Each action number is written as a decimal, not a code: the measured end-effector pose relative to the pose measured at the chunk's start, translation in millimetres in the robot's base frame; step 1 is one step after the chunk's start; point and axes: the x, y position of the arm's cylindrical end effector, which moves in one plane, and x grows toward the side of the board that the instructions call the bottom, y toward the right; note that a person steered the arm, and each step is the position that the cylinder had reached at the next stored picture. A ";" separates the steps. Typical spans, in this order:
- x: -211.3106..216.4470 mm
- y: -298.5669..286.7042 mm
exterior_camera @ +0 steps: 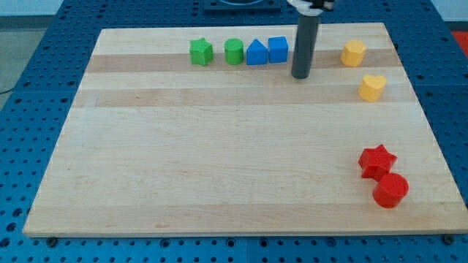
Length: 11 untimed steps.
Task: Slide the yellow hexagon to the left side
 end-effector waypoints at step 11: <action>-51.7 69.6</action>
